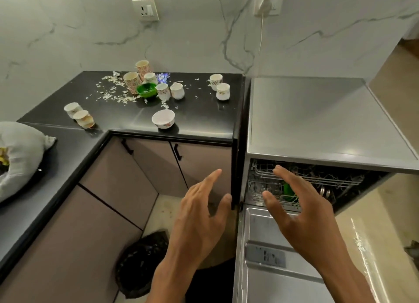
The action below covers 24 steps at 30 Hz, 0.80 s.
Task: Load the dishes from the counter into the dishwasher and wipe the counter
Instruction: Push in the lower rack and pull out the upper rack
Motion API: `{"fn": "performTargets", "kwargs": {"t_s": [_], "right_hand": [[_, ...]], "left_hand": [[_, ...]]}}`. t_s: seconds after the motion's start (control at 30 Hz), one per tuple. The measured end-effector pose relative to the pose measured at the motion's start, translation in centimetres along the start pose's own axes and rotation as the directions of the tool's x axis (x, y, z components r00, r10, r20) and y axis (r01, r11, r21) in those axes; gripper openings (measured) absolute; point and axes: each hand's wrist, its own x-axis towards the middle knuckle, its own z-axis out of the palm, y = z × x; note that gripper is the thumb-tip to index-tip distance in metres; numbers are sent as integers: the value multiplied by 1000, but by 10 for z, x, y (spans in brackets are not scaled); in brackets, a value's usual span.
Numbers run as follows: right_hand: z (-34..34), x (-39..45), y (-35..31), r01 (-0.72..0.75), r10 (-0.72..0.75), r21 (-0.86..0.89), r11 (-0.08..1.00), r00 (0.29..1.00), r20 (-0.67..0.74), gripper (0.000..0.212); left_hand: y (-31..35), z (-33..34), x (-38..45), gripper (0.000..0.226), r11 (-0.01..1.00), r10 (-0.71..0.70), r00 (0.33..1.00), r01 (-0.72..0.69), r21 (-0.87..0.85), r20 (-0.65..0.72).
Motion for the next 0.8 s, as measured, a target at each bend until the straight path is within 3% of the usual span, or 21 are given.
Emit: {"fn": "performTargets", "kwargs": {"t_s": [0.33, 0.57, 0.8], "right_hand": [[-78, 4, 70, 35, -36, -44, 998, 999, -11, 58], [-104, 7, 111, 3, -5, -83, 997, 1000, -13, 60], [-86, 28, 130, -99, 99, -131, 986, 995, -7, 59]], "left_hand": [[71, 75, 1, 56, 992, -8, 998, 0, -128, -64], [93, 112, 1, 55, 994, -5, 1000, 5, -113, 3], [78, 132, 47, 54, 994, 75, 990, -65, -86, 121]]}}
